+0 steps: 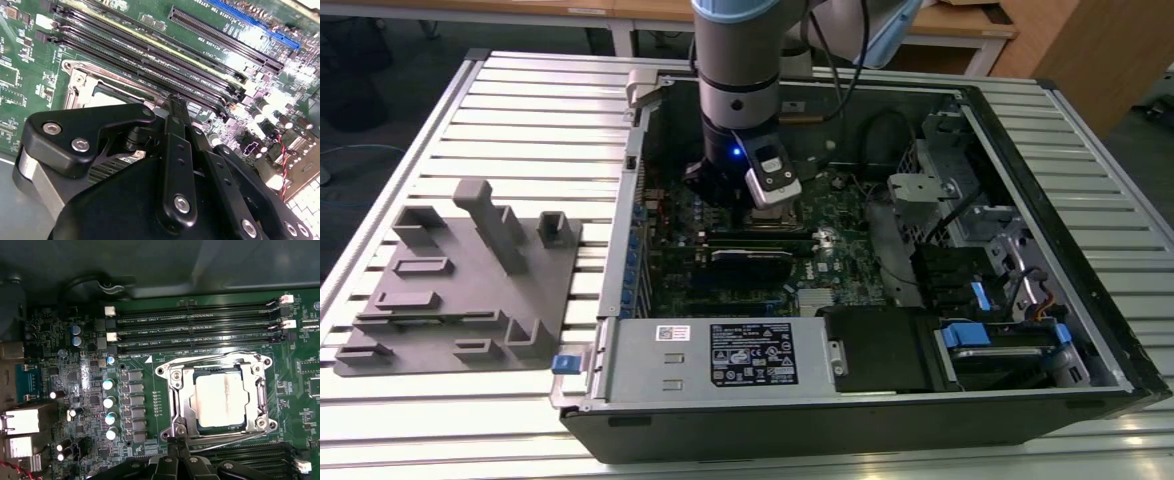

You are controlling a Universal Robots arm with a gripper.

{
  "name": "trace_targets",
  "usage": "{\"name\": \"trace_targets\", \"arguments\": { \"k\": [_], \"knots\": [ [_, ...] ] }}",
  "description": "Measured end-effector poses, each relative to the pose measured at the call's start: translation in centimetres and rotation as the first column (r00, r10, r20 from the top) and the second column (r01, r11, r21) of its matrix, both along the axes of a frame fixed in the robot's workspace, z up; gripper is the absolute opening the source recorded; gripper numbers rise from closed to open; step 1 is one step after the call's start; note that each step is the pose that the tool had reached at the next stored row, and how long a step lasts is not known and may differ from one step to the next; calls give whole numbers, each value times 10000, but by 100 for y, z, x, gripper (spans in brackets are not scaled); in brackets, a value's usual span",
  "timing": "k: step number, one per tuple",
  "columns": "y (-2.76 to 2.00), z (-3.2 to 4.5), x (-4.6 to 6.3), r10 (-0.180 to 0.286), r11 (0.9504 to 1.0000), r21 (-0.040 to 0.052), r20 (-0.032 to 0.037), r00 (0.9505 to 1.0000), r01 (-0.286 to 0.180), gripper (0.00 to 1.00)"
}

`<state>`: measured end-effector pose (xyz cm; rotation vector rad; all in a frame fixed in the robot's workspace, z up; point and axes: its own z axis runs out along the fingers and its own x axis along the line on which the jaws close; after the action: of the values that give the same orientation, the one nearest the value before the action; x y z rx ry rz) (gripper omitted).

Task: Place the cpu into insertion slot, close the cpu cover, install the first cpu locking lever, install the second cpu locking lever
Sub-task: 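Install the second cpu locking lever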

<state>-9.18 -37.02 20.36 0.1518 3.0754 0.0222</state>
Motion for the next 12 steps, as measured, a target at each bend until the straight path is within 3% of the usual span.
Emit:
{"name": "trace_targets", "arguments": {
  "k": [5,9,12],
  "knots": [
    [0,-25,-15,0,10000,92,14,10000,0,11],
    [0,-34,-19,-5,9996,268,21,10000,4,11],
    [0,-42,-21,-4,9995,321,25,10000,3,11]
  ]
}}
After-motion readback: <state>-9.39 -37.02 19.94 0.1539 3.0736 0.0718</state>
